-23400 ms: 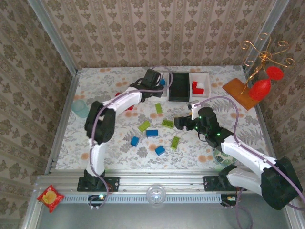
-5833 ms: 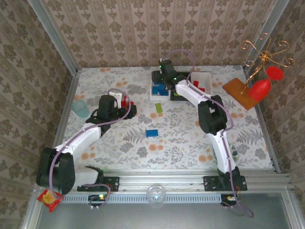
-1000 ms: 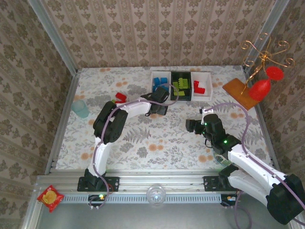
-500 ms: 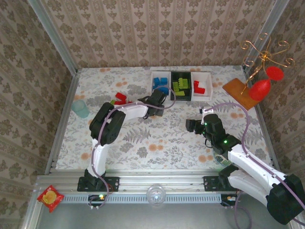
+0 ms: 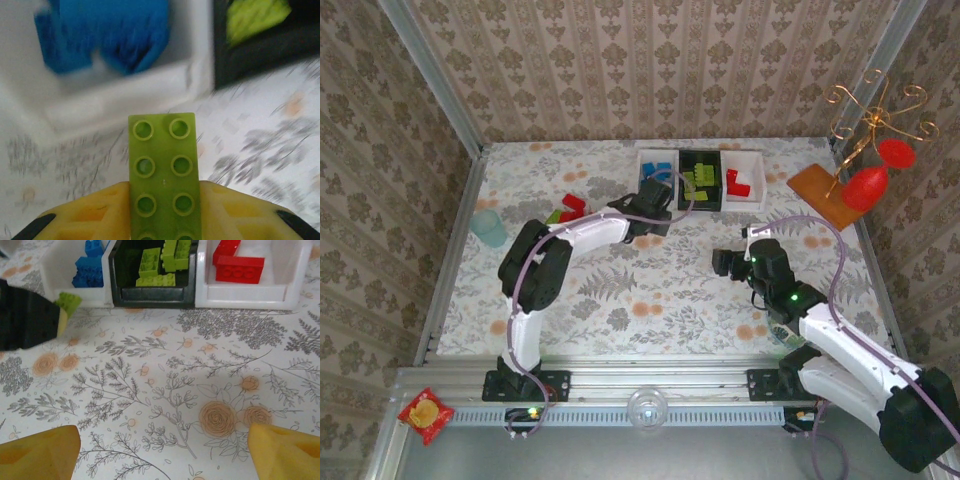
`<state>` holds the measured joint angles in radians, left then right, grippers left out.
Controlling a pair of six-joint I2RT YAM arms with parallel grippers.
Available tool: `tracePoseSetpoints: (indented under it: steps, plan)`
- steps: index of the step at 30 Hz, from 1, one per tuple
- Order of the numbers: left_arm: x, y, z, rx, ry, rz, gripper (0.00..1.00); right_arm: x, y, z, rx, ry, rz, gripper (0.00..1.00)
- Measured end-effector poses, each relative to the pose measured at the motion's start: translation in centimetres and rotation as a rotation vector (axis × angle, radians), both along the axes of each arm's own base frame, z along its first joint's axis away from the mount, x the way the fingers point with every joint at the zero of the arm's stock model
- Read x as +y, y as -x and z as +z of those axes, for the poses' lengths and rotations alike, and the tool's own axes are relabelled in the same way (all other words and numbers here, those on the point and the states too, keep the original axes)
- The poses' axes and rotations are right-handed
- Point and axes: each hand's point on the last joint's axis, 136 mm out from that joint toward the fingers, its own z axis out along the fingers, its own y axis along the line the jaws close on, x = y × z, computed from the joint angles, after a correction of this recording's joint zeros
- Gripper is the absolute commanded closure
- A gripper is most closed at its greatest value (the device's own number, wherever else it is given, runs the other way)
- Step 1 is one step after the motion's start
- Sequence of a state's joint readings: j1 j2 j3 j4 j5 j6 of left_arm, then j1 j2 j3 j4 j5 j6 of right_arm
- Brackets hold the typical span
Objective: Sort the legos into containers by color
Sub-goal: Pick up the lego from the center of the table, then place the lego in the container.
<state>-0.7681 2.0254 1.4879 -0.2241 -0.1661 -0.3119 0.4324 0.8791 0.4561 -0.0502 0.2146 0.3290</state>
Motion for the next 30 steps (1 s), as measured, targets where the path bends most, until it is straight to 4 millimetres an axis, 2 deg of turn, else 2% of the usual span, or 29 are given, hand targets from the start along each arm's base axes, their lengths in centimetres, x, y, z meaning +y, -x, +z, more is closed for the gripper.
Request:
tracePoseSetpoints:
  steps: [6, 9, 12, 16, 21, 26, 30]
  plan:
    - [-4.3, -3.2, 7.8, -0.152, 0.124, -0.049, 0.61, -1.4, 0.3, 0.9, -0.041, -0.012, -0.052, 0.12]
    - [-6.4, -5.3, 9.5, -0.210, 0.154, -0.063, 0.61, -1.7, 0.3, 1.1, -0.054, -0.015, -0.066, 0.12]
    - [-8.5, -7.5, 8.8, -0.233, 0.155, -0.074, 0.60, -1.7, 0.3, 1.1, -0.053, -0.014, -0.066, 0.12]
    - [-10.4, -9.7, 5.5, -0.216, 0.123, -0.081, 0.58, -1.7, 0.3, 1.1, -0.053, -0.014, -0.066, 0.12]
    - [-11.1, -11.2, 2.0, -0.167, 0.102, -0.096, 0.50, -1.7, 0.3, 1.1, -0.051, -0.013, -0.066, 0.12]
    - [-11.2, -11.4, 2.9, -0.156, 0.136, -0.120, 0.45, -1.7, 0.3, 0.7, -0.041, -0.008, -0.066, 0.12]
    - [-9.9, -9.7, 3.2, -0.107, 0.129, -0.142, 0.41, -1.7, 0.3, 0.6, -0.038, -0.007, -0.066, 0.12]
